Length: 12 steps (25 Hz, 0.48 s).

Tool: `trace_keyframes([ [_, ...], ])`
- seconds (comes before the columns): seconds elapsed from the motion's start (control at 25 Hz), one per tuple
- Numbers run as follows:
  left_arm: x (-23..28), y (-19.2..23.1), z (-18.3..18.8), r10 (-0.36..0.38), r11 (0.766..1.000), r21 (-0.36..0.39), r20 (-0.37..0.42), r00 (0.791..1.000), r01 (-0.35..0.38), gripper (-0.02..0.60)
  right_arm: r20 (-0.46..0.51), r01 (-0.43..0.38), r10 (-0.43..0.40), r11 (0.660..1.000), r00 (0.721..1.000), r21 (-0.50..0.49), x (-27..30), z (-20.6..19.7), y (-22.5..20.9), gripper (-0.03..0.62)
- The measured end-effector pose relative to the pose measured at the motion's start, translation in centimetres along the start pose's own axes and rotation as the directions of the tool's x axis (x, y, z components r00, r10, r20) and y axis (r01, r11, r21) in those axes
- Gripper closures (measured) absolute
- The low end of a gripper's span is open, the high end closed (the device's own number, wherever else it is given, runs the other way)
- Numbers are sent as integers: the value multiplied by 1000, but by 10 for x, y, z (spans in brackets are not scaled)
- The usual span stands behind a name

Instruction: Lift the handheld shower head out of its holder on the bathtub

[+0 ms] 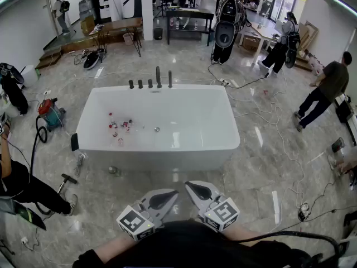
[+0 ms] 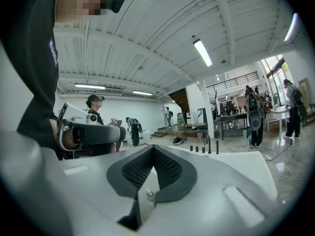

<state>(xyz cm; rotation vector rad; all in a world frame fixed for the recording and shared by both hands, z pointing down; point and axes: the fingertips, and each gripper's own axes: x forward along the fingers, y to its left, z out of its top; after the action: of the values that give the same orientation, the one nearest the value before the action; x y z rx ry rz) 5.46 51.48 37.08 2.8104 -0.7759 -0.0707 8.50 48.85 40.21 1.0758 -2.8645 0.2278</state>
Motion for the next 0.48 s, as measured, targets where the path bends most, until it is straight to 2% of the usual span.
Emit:
trace_keyframes([
  [0.12, 1, -1, 9, 14, 1000, -7, -24, 1000, -14, 581, -2, -3, 3, 1000, 1000, 1, -1, 9, 0, 594],
  [0.32, -2, -4, 12, -18, 1000, -7, -1, 1000, 18, 581, -6, -1, 1, 1000, 1000, -3, 2, 11, 2, 594],
  [0.48, -2, -6, 11, -13, 1000, -4, -2, 1000, 13, 581, 10, 9, -9, 1000, 1000, 16, -1, 11, -1, 592],
])
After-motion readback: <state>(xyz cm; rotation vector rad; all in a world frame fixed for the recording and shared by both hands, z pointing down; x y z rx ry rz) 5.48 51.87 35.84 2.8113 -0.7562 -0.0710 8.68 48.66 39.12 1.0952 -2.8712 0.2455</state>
